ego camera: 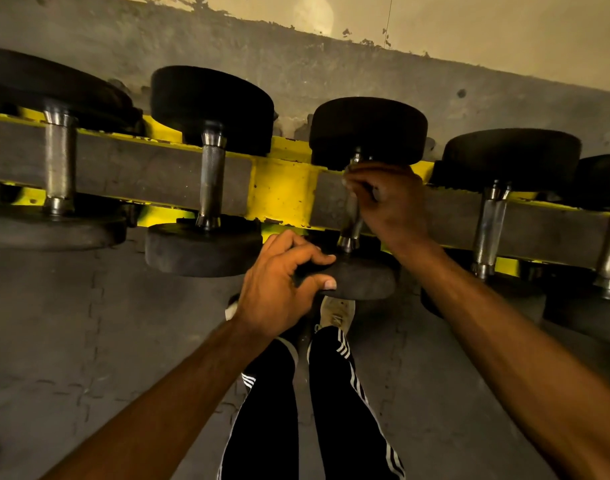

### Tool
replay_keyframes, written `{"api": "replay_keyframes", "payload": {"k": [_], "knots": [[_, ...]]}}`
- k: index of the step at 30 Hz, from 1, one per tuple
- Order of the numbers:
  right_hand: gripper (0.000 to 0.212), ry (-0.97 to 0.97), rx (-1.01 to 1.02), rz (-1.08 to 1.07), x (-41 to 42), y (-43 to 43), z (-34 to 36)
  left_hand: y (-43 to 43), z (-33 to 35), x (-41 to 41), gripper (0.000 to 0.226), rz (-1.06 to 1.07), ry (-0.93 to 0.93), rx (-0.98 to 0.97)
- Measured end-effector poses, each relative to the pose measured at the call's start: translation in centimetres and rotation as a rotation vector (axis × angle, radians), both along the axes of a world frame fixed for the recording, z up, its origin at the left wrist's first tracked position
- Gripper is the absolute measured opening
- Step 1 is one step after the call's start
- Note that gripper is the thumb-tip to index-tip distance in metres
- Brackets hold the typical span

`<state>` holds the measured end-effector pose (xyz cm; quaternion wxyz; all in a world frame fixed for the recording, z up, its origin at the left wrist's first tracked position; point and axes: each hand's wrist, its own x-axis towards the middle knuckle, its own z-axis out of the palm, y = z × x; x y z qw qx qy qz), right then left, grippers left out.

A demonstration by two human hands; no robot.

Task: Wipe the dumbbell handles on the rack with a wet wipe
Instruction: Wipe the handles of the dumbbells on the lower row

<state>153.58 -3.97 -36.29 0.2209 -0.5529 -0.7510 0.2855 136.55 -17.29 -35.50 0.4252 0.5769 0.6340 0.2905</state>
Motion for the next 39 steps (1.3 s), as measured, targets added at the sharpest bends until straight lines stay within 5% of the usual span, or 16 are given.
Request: {"api": "replay_keyframes", "payload": {"k": [2, 5, 7, 13, 18, 23, 30, 39], "knots": [[0.027, -0.328, 0.101, 0.144, -1.1, 0.6, 0.2, 0.0, -0.1, 0.0, 0.034, 0.003, 0.007, 0.007], [0.032, -0.739, -0.154, 0.302, -3.3, 0.7, 1.4, -0.1, 0.1, 0.2, 0.034, 0.02, 0.003, 0.016], [0.029, -0.831, -0.289, 0.357, -4.5, 1.0, 2.4, -0.2, 0.1, 0.3, 0.034, 0.025, 0.0, 0.018], [0.017, -0.545, -0.299, 0.508, -1.1, 1.1, 3.8, -0.4, -0.1, 0.5, 0.032, 0.066, -0.024, 0.025], [0.013, 0.061, -0.301, -0.098, 1.9, -0.6, 0.9, -0.7, -0.3, 0.4, 0.034, 0.082, -0.022, 0.029], [0.018, 0.153, -0.566, -0.442, 1.7, -2.5, -0.9, -0.5, 0.1, 0.5, 0.034, 0.075, -0.014, -0.015], [0.023, 0.447, -0.76, -0.513, 2.0, -3.8, 4.1, -0.3, 3.6, 1.4, 0.034, 0.039, 0.118, -0.217], [0.016, 0.702, -0.987, -0.529, 3.6, -10.8, 19.3, -3.5, 17.1, 3.8, 0.046, 0.311, -0.183, -0.28]]}}
